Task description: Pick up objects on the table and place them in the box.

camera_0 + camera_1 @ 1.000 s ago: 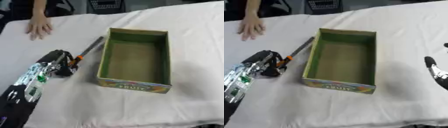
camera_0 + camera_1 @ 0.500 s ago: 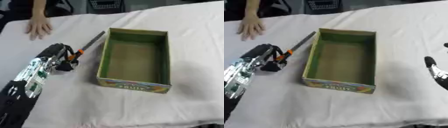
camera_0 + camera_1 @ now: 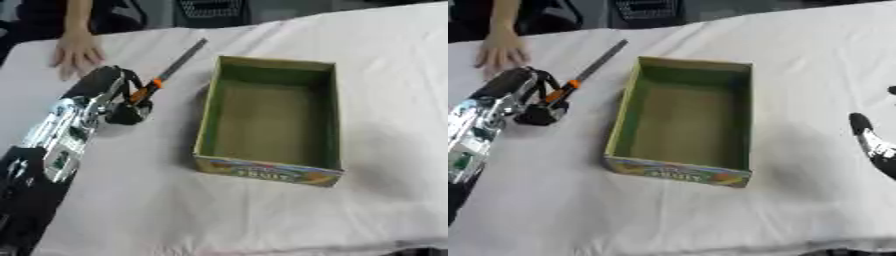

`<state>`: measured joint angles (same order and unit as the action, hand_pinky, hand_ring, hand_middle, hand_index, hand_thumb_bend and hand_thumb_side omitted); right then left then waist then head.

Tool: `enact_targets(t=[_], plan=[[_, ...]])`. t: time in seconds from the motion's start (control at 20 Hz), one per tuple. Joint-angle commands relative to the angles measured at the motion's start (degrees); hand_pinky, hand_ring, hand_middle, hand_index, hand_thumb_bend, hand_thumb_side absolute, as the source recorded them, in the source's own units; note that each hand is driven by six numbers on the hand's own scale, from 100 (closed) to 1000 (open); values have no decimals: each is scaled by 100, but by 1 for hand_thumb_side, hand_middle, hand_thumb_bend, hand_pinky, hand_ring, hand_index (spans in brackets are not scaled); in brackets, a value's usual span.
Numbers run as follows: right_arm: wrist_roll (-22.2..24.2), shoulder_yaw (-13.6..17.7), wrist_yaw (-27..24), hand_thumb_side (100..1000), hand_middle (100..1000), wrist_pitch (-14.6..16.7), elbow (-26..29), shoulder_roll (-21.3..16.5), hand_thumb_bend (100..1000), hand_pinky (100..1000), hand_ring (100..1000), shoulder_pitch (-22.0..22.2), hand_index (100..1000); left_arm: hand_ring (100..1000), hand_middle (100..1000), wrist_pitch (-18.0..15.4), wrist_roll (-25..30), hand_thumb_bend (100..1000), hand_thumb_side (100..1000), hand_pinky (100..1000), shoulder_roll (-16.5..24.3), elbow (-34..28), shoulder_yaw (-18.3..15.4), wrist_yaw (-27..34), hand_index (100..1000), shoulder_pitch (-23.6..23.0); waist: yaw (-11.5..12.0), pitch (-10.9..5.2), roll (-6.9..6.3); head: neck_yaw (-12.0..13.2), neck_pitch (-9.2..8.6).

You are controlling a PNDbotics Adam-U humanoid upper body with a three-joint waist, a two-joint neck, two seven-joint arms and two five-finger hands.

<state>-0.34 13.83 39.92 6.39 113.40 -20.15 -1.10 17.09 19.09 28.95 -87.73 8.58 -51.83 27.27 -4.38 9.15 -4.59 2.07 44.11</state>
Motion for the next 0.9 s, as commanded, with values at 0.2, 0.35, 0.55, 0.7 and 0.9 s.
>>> enact_targets(t=[0.2, 0.35, 0.55, 0.7, 0.9], plan=[[7, 41, 10, 628, 701, -2, 119, -124, 502, 560, 636, 10, 753, 100, 161, -100, 105, 242, 216, 100, 204, -615, 46, -1, 255, 233, 5, -100, 27, 35, 1], [13, 38, 9, 628, 701, 0, 119, -124, 502, 560, 636, 12, 753, 100, 162, -157, 215, 242, 217, 100, 188, -842, 146, 34, 255, 316, 2, -105, 26, 34, 1], [15, 35, 6, 628, 701, 3, 119, -125, 502, 560, 636, 11, 753, 100, 162, -254, 378, 242, 216, 100, 118, -1045, 309, 47, 254, 500, -10, -116, 28, 42, 1], [20, 32, 2, 628, 701, 6, 119, -125, 501, 560, 636, 9, 753, 100, 162, -366, 524, 241, 217, 100, 14, -1121, 477, 44, 254, 659, -23, -117, 29, 54, 1], [29, 25, -4, 628, 701, 12, 119, -126, 501, 560, 636, 8, 753, 100, 162, -471, 671, 240, 220, 100, -123, -1124, 654, 19, 255, 793, -37, -113, 29, 67, 1]])
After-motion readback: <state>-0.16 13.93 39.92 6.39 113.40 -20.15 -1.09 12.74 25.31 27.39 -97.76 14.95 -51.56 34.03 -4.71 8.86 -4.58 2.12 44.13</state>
